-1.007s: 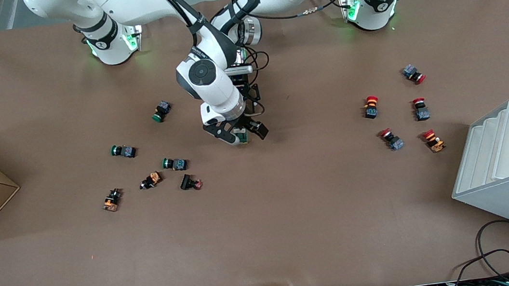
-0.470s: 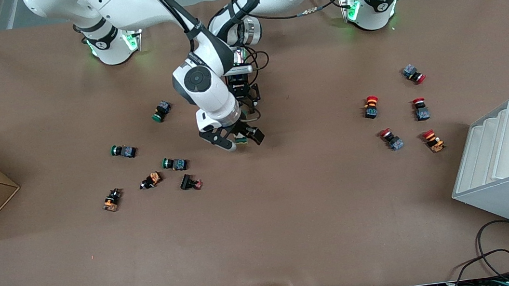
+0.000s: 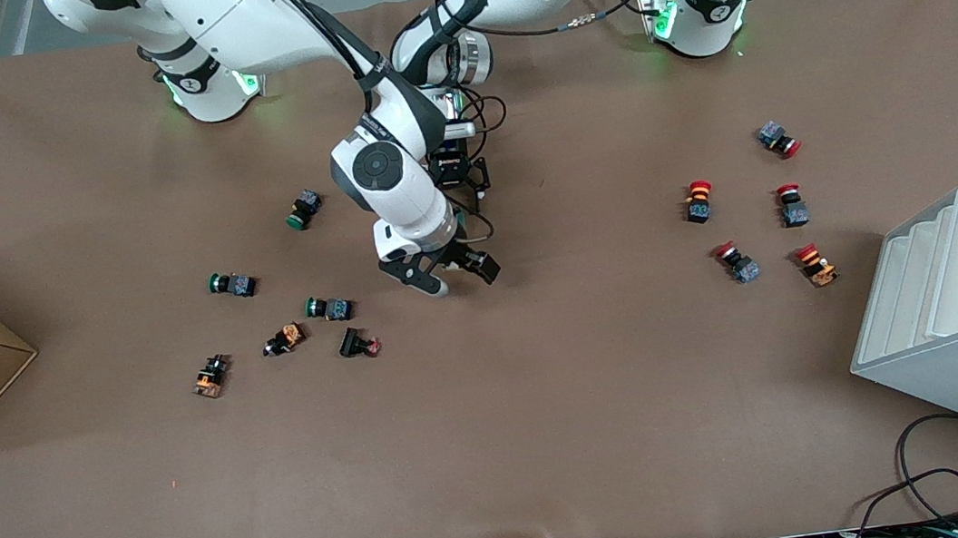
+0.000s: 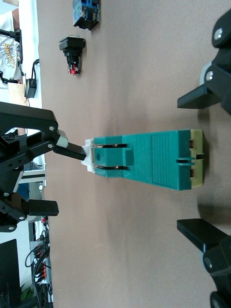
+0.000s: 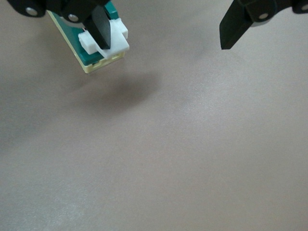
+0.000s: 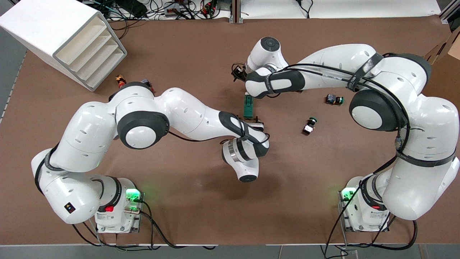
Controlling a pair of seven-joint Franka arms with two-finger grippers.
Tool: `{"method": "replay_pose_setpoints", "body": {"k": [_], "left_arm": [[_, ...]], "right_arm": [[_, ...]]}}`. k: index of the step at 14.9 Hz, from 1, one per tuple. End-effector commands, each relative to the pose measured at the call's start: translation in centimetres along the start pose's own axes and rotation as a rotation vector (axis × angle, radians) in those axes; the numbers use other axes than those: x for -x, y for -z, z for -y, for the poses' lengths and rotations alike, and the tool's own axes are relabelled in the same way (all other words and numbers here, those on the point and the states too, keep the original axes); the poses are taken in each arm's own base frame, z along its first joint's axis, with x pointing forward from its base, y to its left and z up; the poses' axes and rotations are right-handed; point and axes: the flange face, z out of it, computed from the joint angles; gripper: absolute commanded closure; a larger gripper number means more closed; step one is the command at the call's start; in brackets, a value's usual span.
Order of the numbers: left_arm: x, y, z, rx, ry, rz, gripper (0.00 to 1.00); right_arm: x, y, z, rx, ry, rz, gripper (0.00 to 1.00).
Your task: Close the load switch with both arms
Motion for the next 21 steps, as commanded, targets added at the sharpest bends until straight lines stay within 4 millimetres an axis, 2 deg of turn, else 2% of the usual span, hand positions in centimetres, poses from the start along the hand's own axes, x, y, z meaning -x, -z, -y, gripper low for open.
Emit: {"method": "replay_pose_setpoints", "body": {"k": [1,4,7,11,16,21], "left_arm": [[2.4,-0.5,0.8,-0.015,-0.010,0.006,0.00],[2.5,-0.3,0.8,-0.011,-0.013,0.006,0.00],[2.0,-0.5,0.7,-0.013,-0.005,0.001,0.00],[2.4,-0.3,0.9,-0.011,-0.014,0.005,0.00],[2.1,-0.5,0.9,-0.015,-0.017,0.004,0.00],[1.1,-0.5,0.0,-0.015,0.012,0.019,0.00]], "right_arm": [[-0.5,-0.6,0.6,-0.014,0.014,-0.001,0.00],[-0.8,0.0,0.9,-0.018,0.019,-0.003,0.00],[-2.9,0.9,1.3,-0.020,0.019,-0.008,0.00],[-5.4,2.0,0.7,-0.001,0.058,-0.009,0.00],[-10.7,6.3,-0.9,0.080,0.166,0.025,0.00],[-16.9,12.5,-3.9,0.153,0.293,0.089,0.00]]}}
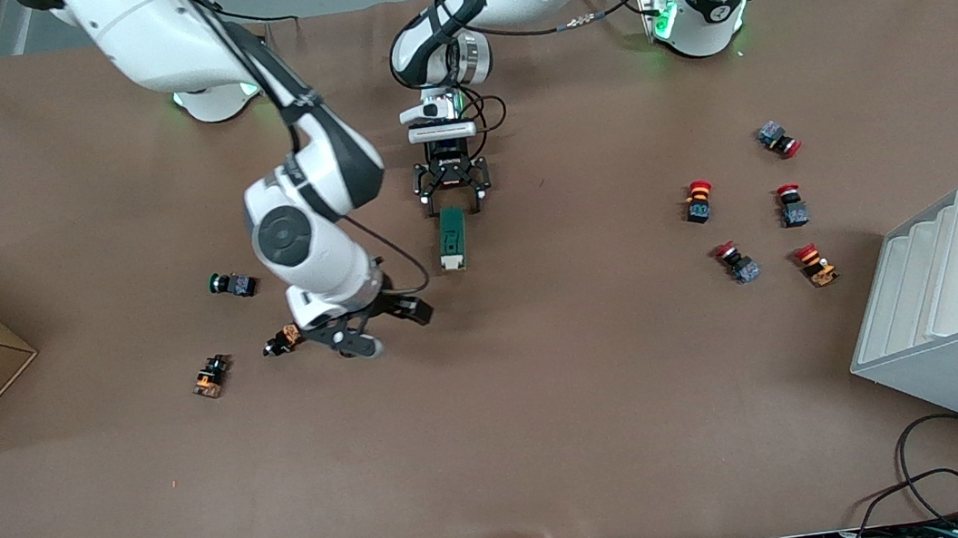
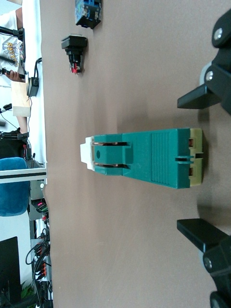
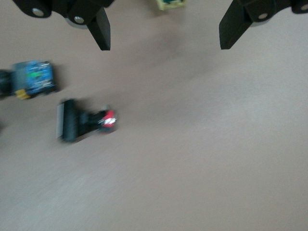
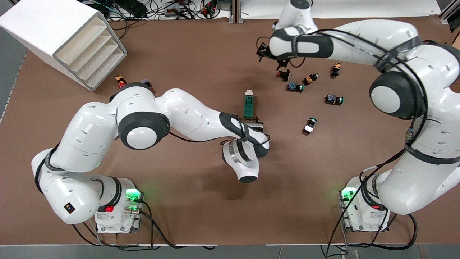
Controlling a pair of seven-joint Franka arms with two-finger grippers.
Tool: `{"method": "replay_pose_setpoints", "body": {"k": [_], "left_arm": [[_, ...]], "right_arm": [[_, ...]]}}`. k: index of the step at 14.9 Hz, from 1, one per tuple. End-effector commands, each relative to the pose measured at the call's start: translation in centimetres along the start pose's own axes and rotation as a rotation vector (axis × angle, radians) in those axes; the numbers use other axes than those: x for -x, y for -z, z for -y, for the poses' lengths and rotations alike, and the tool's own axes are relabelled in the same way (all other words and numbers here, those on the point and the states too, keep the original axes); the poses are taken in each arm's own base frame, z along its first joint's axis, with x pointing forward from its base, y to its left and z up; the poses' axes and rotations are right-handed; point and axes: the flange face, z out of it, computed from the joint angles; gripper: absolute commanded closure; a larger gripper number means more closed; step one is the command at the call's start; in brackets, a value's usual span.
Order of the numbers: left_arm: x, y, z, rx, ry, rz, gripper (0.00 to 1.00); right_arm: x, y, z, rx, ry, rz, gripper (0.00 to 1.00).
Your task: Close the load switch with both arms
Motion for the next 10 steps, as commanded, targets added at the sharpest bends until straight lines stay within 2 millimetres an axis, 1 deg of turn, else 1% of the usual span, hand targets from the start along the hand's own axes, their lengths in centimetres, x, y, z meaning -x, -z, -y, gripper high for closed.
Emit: {"method": "replay_pose_setpoints", "body": {"k": [1,3,5,6,7,8,9,10], "left_arm": [[0.8,-0.7,0.0,-0.011,0.005,0.036,0.00],[-0.3,-0.9,-0.1,-0.041,0.019,0.061,0.00],[-1.9,-1.7,-1.0,-0.093,0.009,0.092,0.00],[-3.4,-2.4,-1.9,-0.116,0.017,0.123,0.00],[-5.4,-3.3,-3.2,-0.131,0.032,0.163,0.00],[-7.3,-3.9,-4.4,-0.151,0.032,0.206,0.00],[-9.5,-4.7,-5.1,-0.190,0.026,0.255,0.00],[-11.5,-5.2,-5.8,-0.224,0.022,0.313,0.00]], "right_arm": [[-1.5,4.0,-3.1,0.031,0.071,0.045,0.00],[-2.7,6.6,-5.7,0.062,0.117,0.093,0.00],[-4.0,9.0,-8.1,0.070,0.158,0.118,0.00],[-4.9,10.5,-9.2,0.069,0.183,0.128,0.00],[-5.7,11.9,-10.3,0.073,0.209,0.144,0.00],[-6.5,13.4,-11.8,0.080,0.219,0.171,0.00],[-7.9,15.3,-13.6,0.074,0.224,0.179,0.00],[-8.8,16.6,-15.3,0.071,0.252,0.204,0.00]]}}
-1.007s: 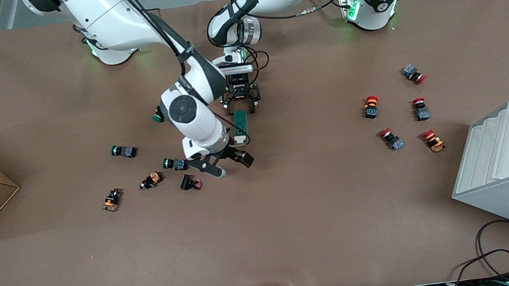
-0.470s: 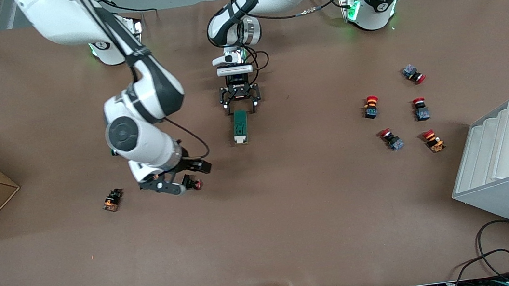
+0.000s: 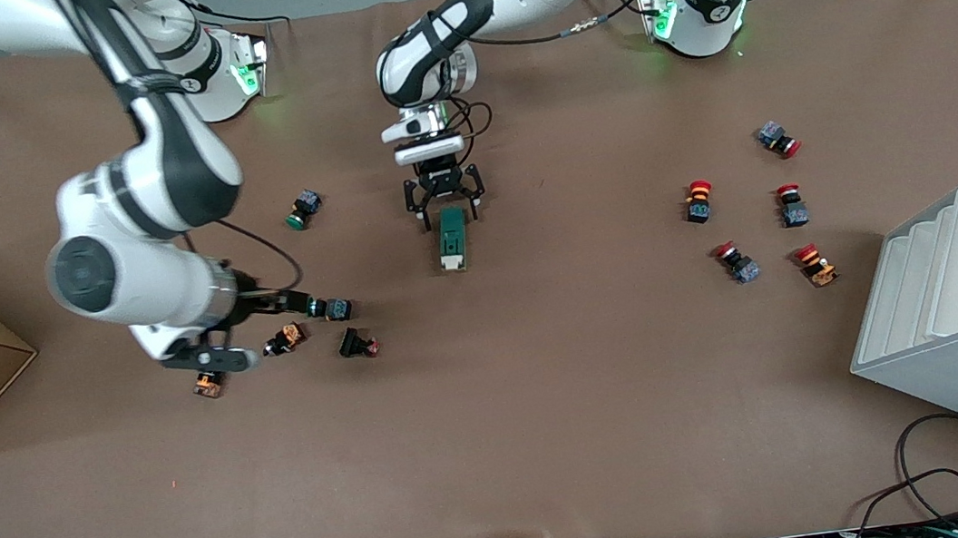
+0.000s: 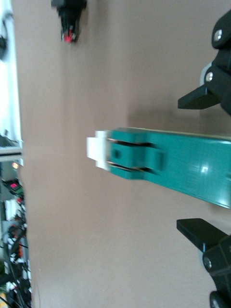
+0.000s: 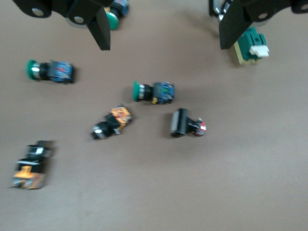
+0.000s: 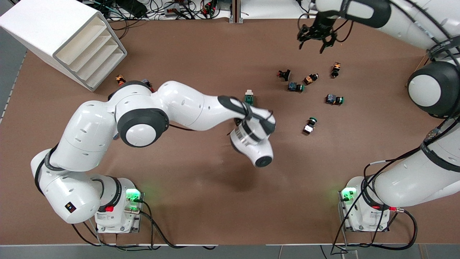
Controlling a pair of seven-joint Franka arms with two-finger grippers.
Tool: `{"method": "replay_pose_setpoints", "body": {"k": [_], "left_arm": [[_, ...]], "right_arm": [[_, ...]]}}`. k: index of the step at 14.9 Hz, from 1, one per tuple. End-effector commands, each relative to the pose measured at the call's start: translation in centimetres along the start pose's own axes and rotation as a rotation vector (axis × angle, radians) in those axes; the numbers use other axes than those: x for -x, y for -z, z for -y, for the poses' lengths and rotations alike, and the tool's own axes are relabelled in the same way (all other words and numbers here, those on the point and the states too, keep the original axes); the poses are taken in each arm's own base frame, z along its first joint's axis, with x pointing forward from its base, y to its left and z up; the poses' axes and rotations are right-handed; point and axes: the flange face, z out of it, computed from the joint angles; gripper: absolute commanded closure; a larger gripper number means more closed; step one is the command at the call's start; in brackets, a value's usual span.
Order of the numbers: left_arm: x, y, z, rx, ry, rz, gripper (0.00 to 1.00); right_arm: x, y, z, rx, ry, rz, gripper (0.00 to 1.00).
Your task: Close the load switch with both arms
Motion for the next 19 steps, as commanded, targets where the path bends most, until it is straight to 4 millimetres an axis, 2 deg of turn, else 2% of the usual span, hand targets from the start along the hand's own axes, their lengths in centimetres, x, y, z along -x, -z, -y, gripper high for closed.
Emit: {"method": "replay_pose_setpoints", "body": {"k": [1,2,5,7,9,11,14,15,16,19], "left_arm": [[-6.1,-0.2,-2.6,-0.073,-0.002,0.155,0.00],[-7.6,-0.2,-2.6,-0.087,0.000,0.177,0.00],[-11.9,-2.3,-1.5,-0.111,0.011,0.200,0.00],[-16.9,-3.1,-0.6,-0.122,0.036,0.269,0.00],[-22.0,-4.0,1.4,-0.131,0.062,0.327,0.00],[-27.4,-5.1,4.1,-0.129,0.070,0.388,0.00],[-33.9,-6.6,8.1,-0.100,0.060,0.469,0.00],[-35.9,-6.5,9.1,-0.086,0.076,0.497,0.00],[-38.4,-6.4,10.9,-0.083,0.097,0.525,0.00],[-43.1,-6.1,14.9,-0.062,0.110,0.593,0.00]], "right_arm": [[-0.1,4.6,-4.6,-0.005,0.089,0.034,0.00],[-0.1,7.0,-7.4,0.010,0.118,0.028,0.00],[-0.1,13.4,-15.4,0.132,0.231,0.042,0.00],[0.2,16.9,-18.5,0.178,0.218,0.018,0.00],[1.0,18.5,-19.2,0.191,0.200,0.034,0.00],[1.5,20.3,-19.0,0.244,0.199,0.024,0.00],[1.7,20.5,-18.3,0.232,0.207,0.028,0.00],[1.8,20.4,-17.8,0.207,0.214,0.029,0.00],[2.0,20.5,-17.3,0.175,0.188,0.031,0.00],[2.3,20.5,-17.4,0.137,0.106,0.032,0.00]]}}
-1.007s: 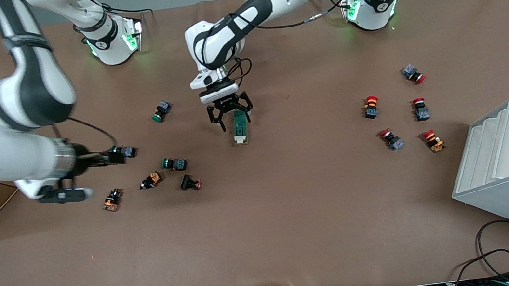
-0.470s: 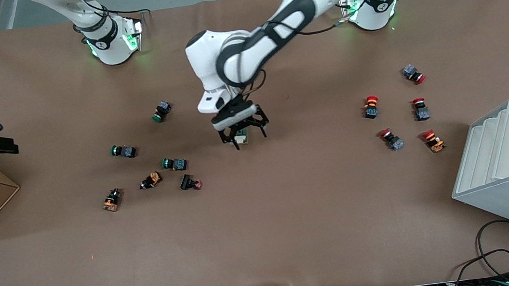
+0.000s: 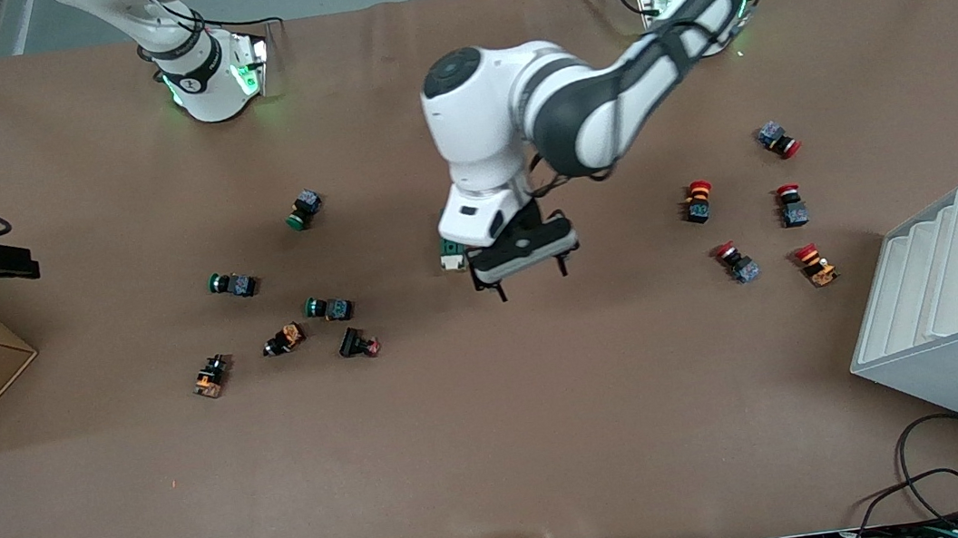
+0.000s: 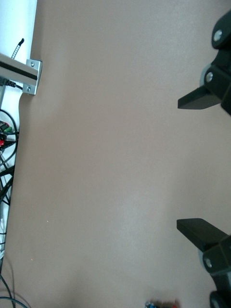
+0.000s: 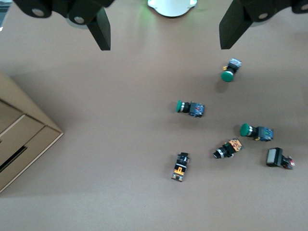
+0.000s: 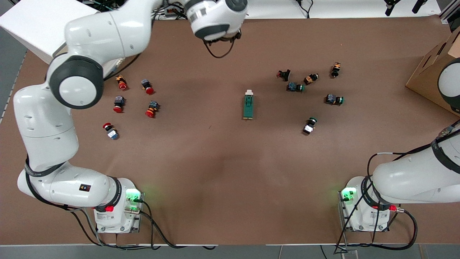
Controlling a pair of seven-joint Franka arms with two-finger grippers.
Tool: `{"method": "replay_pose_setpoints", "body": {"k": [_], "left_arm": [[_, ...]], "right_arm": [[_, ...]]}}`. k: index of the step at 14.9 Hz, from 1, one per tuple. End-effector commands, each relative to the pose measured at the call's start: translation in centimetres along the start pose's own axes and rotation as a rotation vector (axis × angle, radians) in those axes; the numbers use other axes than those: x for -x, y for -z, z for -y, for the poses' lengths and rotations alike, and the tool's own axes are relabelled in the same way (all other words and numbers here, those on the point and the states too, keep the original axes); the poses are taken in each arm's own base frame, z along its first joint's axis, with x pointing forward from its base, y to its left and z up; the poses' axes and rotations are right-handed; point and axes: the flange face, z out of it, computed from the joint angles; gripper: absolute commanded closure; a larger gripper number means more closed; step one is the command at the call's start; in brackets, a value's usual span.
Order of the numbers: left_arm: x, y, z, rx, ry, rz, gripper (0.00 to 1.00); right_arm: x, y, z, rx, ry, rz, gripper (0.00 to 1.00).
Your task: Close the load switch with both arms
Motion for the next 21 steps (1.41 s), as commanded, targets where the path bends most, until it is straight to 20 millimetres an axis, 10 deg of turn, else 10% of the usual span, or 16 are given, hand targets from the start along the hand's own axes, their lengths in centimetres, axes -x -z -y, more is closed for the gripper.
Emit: {"method": "replay_pose_setpoints", "body": {"k": [1,11,21], "left_arm": [[-3.2,2.8,3.5,0.011,0.000,0.063,0.00],[-9.6,9.0,12.8,0.062,-0.253,0.210,0.00],[-17.4,12.0,30.2,0.161,-0.249,0.285,0.00]], "right_arm": [[0.7,1.1,0.4,-0.042,-0.038,-0.008,0.00],[5.4,4.1,3.3,-0.027,-0.082,-0.058,0.00],[11.0,6.9,1.9,-0.058,-0.108,-0.141,0.00]]}}
